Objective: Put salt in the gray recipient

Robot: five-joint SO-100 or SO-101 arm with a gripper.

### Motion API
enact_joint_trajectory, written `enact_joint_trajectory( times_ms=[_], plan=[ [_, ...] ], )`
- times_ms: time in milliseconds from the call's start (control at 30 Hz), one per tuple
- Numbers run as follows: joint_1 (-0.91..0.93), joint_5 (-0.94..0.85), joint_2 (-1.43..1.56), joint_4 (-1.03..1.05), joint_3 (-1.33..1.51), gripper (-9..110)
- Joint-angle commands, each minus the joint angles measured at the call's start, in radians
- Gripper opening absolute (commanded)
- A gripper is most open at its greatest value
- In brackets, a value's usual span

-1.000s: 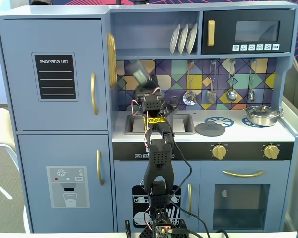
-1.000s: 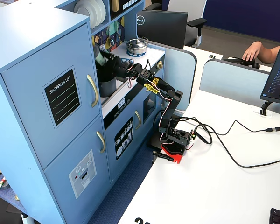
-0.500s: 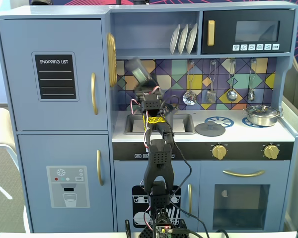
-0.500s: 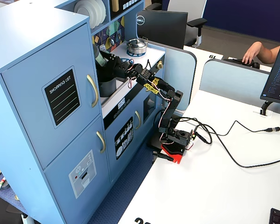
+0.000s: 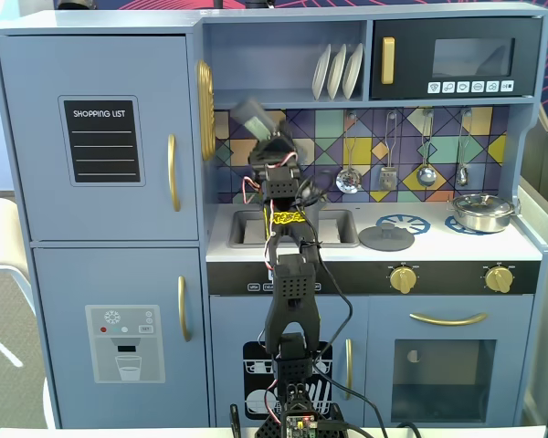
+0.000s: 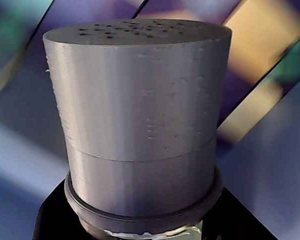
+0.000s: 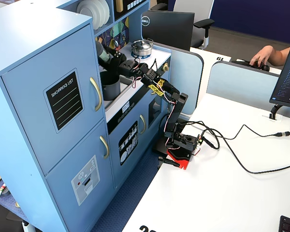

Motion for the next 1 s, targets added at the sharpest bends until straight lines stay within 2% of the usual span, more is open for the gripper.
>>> enact_joint_trajectory(
  times_ms=[0,67,167,333,433,533,667,967],
  plan=[
    [0.055,-0.370,0.032,0.138,-0.112,0],
    [0.130,-0.601,0.054,0.218,-0.094,0],
    [0.296,-0.838,0.100,0.249,-0.041,0],
    [0.571,-1.437,0.137,0.239,-0.028,0],
    [0.695,-1.786,0.141,0.169,-0.020,0],
    [0.784,-2.028,0.118,0.041,-0.017,0],
    [0.841,-2.200,0.061,-0.038,-0.014,0],
    [0.877,-2.332,0.000,-0.291,0.224,0]
  ],
)
